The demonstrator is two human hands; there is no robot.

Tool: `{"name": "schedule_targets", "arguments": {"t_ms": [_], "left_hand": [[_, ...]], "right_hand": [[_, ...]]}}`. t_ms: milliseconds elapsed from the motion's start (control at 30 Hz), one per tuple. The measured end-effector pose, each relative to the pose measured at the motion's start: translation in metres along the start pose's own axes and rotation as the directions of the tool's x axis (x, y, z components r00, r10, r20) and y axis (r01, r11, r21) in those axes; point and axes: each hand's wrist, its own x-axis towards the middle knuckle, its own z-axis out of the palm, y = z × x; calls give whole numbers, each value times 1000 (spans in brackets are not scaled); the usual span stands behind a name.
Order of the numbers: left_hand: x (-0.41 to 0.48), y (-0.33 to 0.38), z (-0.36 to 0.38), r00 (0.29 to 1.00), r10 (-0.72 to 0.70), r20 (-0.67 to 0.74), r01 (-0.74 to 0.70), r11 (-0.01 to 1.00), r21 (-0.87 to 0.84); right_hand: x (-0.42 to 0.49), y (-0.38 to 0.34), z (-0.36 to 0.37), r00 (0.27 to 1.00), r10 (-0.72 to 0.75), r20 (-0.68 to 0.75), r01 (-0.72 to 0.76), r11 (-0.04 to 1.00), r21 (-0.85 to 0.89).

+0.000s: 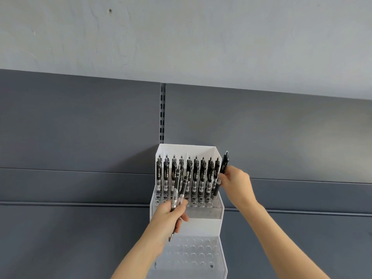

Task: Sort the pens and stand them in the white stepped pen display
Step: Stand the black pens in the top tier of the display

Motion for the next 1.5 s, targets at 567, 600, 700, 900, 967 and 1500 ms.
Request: {"name": "schedule_targets", "arguments": {"t_ms": [567,600,700,900,967,1500], "left_hand": [[-3,4,-13,999,2,39,2,994,-111],[-4,4,-15,999,-1,46,7,992,-125],[-4,5,-19,997,-12,79,27,980,-196],[-10,8,-25,990,-18,137,54,964,-259],[-14,9,-30,985,-22,169,64,967,-245],[-20,-3,-81,987,-9,-160,12,1000,16]], "right_hand": [[-21,0,9,992,125,-12,-126,990,-70],[-25,-3,7,992,112,-58,-115,992,-44],[-41,-21,7,989,-13,-150,25,997,79],[-54,-58,24,971,-122,206,42,934,355],[-56,-63,26,924,-118,363,-58,896,440],[-35,-91,41,999,-50,-4,47,897,440]]}}
